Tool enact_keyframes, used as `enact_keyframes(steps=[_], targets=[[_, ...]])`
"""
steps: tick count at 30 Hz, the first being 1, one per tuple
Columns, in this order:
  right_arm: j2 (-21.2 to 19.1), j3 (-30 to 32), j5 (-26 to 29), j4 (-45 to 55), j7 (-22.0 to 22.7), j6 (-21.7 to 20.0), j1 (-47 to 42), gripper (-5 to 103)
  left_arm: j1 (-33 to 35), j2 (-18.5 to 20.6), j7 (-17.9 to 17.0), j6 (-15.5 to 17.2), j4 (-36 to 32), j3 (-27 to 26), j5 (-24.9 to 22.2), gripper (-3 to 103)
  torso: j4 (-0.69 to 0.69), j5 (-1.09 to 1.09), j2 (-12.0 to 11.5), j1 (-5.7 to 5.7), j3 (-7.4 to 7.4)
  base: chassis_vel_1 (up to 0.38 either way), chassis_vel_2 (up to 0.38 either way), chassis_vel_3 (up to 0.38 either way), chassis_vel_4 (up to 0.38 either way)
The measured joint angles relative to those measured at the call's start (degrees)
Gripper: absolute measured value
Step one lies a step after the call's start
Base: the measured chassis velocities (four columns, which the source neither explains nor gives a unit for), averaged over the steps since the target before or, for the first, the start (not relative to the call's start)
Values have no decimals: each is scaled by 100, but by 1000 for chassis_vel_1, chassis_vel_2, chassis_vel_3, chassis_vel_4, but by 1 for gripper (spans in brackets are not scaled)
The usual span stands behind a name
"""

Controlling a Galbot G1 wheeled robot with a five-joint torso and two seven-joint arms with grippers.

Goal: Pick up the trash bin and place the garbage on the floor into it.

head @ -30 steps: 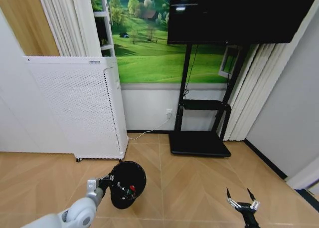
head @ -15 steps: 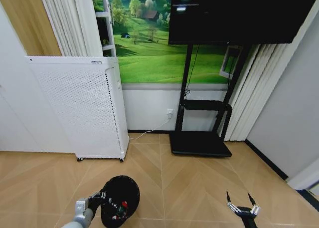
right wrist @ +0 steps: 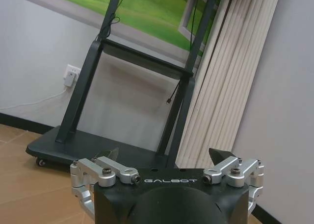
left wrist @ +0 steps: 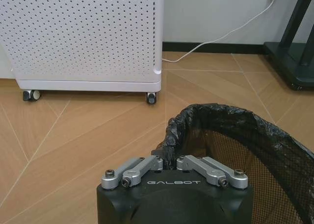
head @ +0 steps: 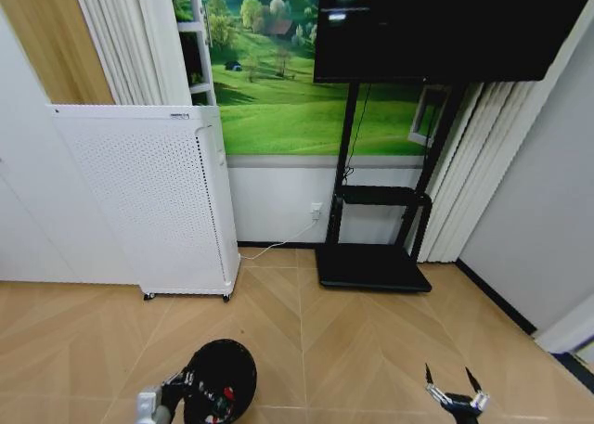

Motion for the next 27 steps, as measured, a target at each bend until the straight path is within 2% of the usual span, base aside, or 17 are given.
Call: enact_keyframes(steps=[22,24,25,27], targets=[[147,-152,-104,-496,91,11,154,100,79,58,-73,29,275,-51,124,4,1,0,0,0,0,0,0,0,0],[159,-164,-102,-508,112,12,165,100,68,40,-82,27,321,-41,149,15,1,2,0,0,0,0,0,0,0],[159,-164,-102,-508,112,12,165,100,68,40,-82,27,321,-41,149,15,1,2,0,0,0,0,0,0,0],[159,-173,-98,-565,137,13,176,100,66,25,-85,27,333,-33,150,24,2,0,0,0,0,0,0,0,0]])
